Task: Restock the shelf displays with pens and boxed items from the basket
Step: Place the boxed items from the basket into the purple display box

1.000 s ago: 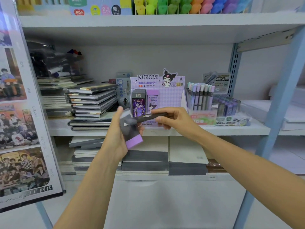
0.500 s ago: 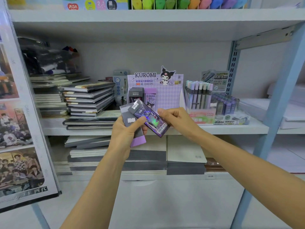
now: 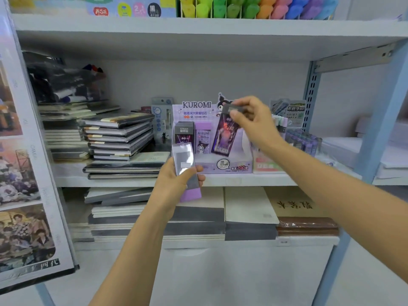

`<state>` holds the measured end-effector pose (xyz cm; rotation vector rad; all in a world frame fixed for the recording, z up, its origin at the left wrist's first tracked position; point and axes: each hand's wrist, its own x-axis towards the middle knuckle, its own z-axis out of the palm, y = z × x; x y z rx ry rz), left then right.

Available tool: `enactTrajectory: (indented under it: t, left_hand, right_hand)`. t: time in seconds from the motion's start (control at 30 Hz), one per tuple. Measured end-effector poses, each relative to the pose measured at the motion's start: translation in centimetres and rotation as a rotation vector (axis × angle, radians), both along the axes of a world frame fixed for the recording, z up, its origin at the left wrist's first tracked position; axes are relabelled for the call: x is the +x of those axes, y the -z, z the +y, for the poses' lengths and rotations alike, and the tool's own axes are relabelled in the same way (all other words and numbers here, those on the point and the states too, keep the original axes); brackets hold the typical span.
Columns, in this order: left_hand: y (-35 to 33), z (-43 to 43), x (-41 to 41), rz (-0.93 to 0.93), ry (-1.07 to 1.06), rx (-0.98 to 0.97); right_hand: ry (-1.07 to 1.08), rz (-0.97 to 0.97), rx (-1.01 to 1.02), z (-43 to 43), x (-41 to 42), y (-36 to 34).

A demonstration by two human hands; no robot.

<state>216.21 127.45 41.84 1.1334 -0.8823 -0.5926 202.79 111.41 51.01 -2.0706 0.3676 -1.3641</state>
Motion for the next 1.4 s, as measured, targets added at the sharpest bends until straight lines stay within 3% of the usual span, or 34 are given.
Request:
enactTrajectory:
  t: [0.3, 0.73, 1.1, 1.3, 1.4]
  left_hand:
    - [0.2, 0.1, 1.2, 0.022, -0.017, -0.055]
    - [0.4, -0.6, 1.7, 0.045, 0.005, -0.061]
    - [0.6, -0.8, 1.5, 0.023, 0.014, -0.04]
    - [0.5, -0.7, 1.2, 0.033, 0.021, -0.034]
    - [0.3, -0.6, 0.9, 0.021, 0.037, -0.037]
  right_hand:
    - [0.237, 0.166, -0.107, -3.1, 2.8, -0.4]
    - [0.173, 0.397, -0.192, -4.1, 3.2, -0.2]
    - [0.478, 0.355, -0.428, -4.6, 4.8, 1.2]
    - [0.502, 0.515, -0.484, -4.0, 4.1, 1.0]
    - [0.424, 0.39, -0.451, -2.3, 3.3, 0.7]
